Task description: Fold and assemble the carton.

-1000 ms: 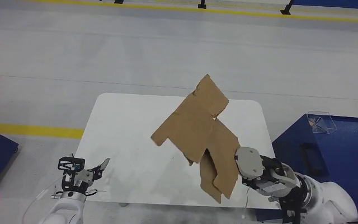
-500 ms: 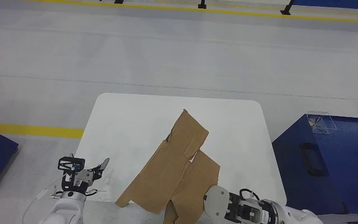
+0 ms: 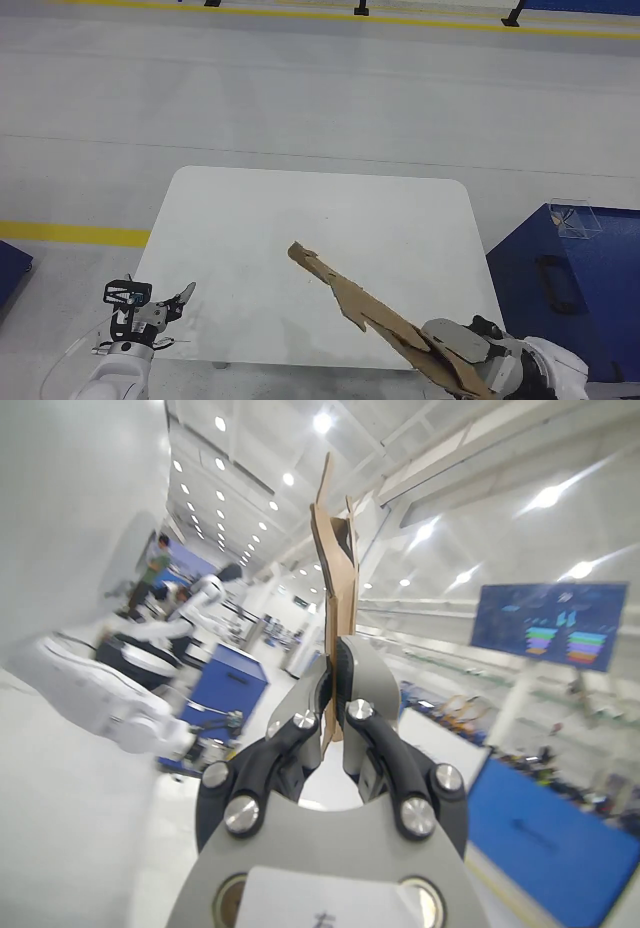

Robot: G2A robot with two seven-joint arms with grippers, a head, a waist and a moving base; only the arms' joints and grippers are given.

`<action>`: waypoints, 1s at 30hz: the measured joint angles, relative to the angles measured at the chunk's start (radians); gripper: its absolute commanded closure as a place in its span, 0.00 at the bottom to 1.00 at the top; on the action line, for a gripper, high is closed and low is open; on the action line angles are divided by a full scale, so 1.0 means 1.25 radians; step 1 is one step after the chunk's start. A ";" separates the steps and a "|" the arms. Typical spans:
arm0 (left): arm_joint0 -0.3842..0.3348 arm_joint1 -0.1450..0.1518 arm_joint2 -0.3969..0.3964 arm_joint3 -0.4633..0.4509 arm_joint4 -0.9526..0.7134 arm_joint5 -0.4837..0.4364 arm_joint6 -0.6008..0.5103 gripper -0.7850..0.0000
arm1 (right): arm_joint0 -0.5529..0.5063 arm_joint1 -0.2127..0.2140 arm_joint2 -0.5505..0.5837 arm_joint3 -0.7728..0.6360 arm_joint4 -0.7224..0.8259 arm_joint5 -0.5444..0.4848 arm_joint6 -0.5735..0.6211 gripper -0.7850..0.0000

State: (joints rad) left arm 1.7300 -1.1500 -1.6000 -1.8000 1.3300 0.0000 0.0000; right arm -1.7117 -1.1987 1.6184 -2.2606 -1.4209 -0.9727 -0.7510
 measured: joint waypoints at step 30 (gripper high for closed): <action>0.000 0.000 0.000 0.000 0.000 0.000 0.000 0.00 | 0.260 0.129 -0.499 0.341 1.521 0.058 0.943 1.00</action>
State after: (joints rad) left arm 1.7300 -1.1500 -1.6000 -1.8000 1.3300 0.0000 0.0000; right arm -1.3870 -1.0370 0.9941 -1.8339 0.4798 -0.9006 0.4280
